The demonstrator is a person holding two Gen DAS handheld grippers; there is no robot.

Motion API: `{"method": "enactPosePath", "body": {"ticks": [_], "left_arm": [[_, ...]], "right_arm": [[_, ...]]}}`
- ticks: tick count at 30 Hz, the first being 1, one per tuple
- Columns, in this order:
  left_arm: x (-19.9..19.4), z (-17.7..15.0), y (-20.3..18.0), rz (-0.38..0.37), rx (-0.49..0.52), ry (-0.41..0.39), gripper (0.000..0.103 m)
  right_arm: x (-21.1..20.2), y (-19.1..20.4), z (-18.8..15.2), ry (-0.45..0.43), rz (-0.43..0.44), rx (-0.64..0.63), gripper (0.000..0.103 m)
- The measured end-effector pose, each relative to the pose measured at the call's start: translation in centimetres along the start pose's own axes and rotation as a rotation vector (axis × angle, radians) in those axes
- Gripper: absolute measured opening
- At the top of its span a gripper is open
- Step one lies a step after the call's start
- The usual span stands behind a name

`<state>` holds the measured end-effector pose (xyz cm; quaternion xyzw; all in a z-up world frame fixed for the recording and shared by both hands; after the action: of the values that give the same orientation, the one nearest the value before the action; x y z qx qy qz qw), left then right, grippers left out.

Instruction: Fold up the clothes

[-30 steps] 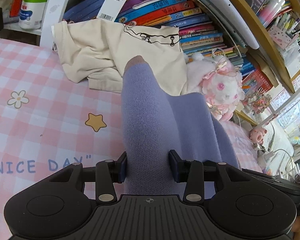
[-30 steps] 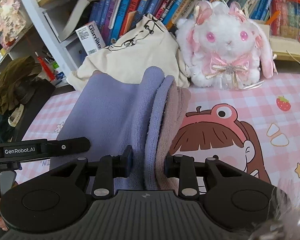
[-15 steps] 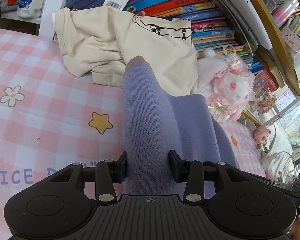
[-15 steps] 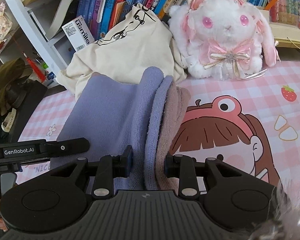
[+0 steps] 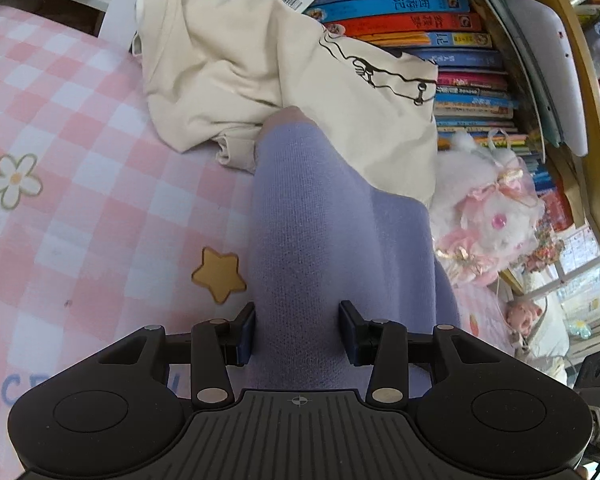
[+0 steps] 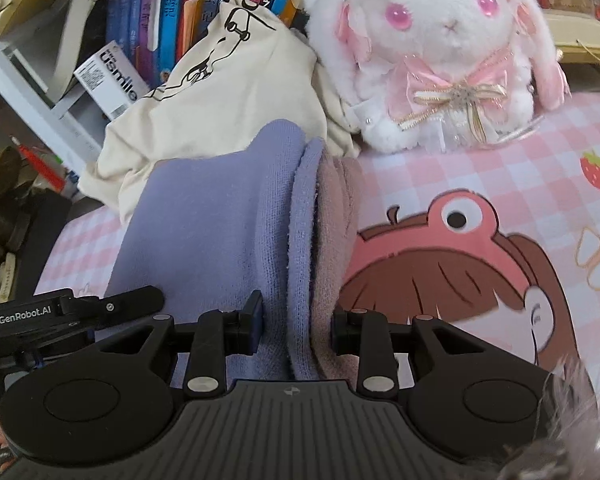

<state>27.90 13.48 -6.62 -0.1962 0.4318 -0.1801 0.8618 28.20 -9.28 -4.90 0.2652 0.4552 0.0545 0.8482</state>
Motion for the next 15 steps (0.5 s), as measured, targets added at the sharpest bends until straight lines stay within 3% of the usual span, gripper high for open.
{"method": "enactPosePath", "body": {"ticks": [6, 10, 15], "left_arm": [[0.5, 0.3, -0.5, 0.036, 0.037, -0.013, 0.047], [-0.8, -0.1, -1.3, 0.078, 0.097, -0.05, 0.053], [-4.6, -1.3, -2.7, 0.095, 0.164, -0.162, 0.064]], "right_arm": [[0.0, -0.3, 0.4, -0.029, 0.007, 0.001, 0.033], [-0.6, -0.6, 0.4, -0.053, 0.021, 0.006, 0.052], [-4.0, -0.9, -0.4, -0.107, 0.054, -0.016, 0.062]]}}
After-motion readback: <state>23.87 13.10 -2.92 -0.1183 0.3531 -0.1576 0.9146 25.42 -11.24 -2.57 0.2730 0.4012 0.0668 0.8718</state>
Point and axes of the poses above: each gripper's, at about its wrist camera, not at the fingertips, and x roughly the way its jaws point, y to its left, z to its top, the point moved 4 cm from there along x, roughly the way its jaws point, and after that the axes turned 13 degrees about x, right-handed, at the moved point
